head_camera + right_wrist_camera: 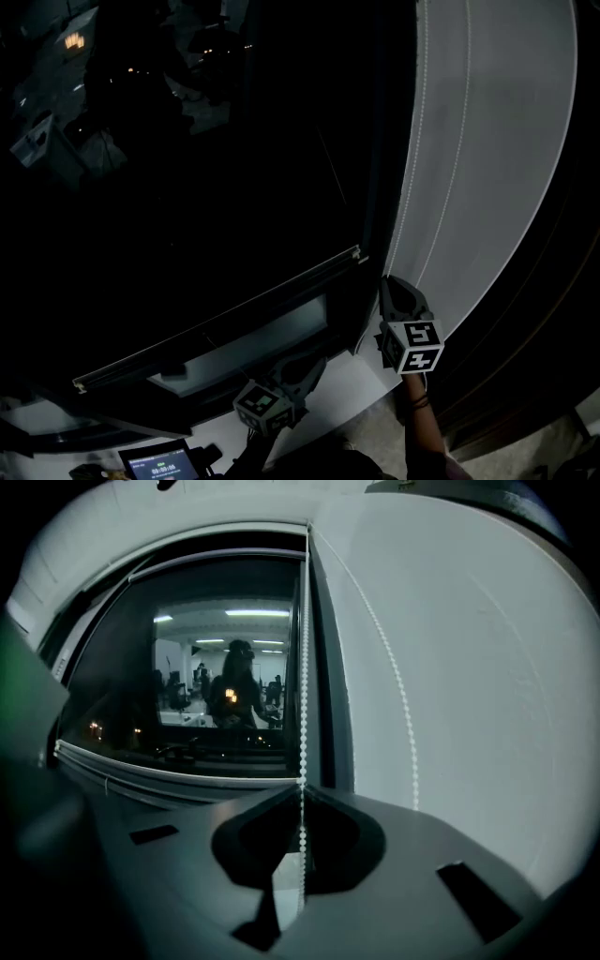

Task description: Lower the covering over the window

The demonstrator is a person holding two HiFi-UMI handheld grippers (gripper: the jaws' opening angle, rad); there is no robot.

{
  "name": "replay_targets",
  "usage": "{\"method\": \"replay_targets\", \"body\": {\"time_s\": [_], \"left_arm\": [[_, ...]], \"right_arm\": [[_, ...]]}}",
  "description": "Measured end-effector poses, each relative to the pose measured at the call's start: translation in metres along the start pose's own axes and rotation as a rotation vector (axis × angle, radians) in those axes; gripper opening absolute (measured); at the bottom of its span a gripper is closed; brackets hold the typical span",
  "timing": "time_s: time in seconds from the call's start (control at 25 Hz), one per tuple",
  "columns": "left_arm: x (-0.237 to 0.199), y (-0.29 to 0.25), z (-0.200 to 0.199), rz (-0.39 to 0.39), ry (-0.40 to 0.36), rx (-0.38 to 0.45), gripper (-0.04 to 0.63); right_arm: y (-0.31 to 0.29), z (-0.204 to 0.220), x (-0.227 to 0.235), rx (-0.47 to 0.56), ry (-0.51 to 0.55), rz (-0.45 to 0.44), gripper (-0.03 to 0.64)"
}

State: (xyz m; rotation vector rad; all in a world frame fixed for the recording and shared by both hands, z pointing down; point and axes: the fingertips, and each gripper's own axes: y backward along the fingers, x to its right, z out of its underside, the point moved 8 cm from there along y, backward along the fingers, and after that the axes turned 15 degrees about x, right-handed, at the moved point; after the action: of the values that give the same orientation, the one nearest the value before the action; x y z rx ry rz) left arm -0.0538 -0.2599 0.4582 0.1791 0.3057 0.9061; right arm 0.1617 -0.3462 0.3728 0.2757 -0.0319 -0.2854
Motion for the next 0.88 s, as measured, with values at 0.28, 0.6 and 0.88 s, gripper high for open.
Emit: {"method": "replay_targets", "body": {"time_s": [0.28, 0.6, 0.88], "left_arm": [[0.015, -0.035, -0.022, 0.130, -0.011, -0.013, 0.037], [0.040, -0.088, -0.035, 0.287, -0.047, 0.003, 0.103], [0.063, -0.117, -0.046, 0.378, -0.062, 0.032, 0.093]], "right_arm": [[0.060, 0.094, -0.022, -0.263, -0.078, 0.003, 0.015], [0.157, 0.214, -0.063, -0.639, -0.208, -0.002, 0.014], [0.164, 0.212, -0.065, -0.619, -0.220, -0.017, 0.014]]}}
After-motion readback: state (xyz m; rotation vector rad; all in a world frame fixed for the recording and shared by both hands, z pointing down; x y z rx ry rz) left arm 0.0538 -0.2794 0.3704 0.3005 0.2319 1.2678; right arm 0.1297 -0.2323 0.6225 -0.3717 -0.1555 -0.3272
